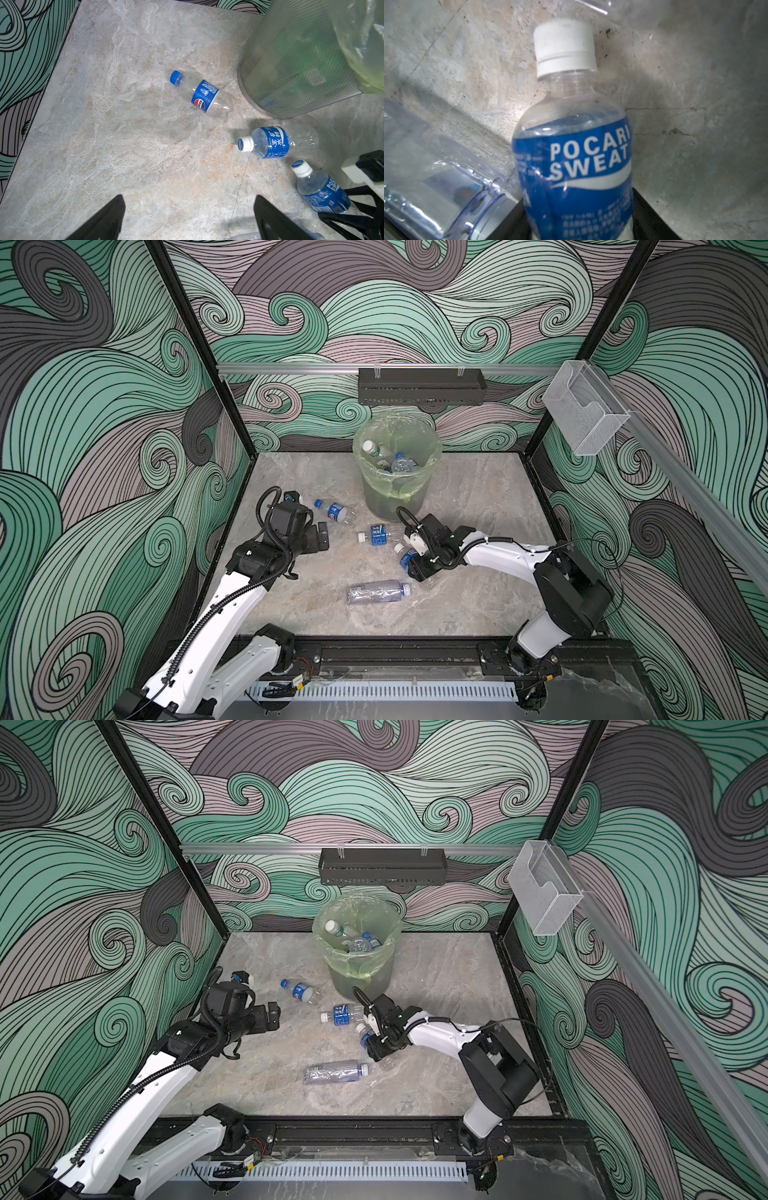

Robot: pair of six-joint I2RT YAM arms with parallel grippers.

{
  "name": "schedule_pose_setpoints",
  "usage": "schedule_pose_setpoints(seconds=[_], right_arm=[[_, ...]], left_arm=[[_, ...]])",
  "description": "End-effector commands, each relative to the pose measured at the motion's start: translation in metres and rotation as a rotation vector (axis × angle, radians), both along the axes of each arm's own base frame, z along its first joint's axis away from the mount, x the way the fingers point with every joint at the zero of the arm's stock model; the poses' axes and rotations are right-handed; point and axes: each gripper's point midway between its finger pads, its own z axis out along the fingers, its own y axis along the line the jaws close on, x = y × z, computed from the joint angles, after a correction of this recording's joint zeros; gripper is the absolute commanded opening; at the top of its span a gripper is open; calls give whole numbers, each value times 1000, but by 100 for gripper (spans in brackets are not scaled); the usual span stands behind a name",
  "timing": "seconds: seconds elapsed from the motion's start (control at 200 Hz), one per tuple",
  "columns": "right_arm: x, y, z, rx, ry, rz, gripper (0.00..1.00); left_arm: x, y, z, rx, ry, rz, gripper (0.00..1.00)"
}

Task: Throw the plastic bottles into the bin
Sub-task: 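Withdraw the left gripper while the right gripper grasps a Pocari Sweat bottle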

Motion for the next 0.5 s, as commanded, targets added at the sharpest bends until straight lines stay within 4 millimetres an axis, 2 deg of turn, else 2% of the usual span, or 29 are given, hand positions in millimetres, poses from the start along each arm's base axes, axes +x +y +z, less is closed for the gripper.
schedule_pose_setpoints(seconds=[0.0,0.16,0.24,0.33,0.491], right_arm=[[1,-14,-2,-54,-20,-47,64],[-5,-29,1,-45,-38,-112,61],[-3,-37,6,-26,-55,-157,52],[4,-44,17,11,-85,-204,36],[19,-56,46,91,-156,-286,36]], left_arm=[[6,1,2,0,-11,11,99],[11,0,-3,2,-7,13,99],[13,-2,-7,-8,0,10,99],[15,-4,-12,-12,9,4,99],[16,-4,-21,-7,30,10,99]])
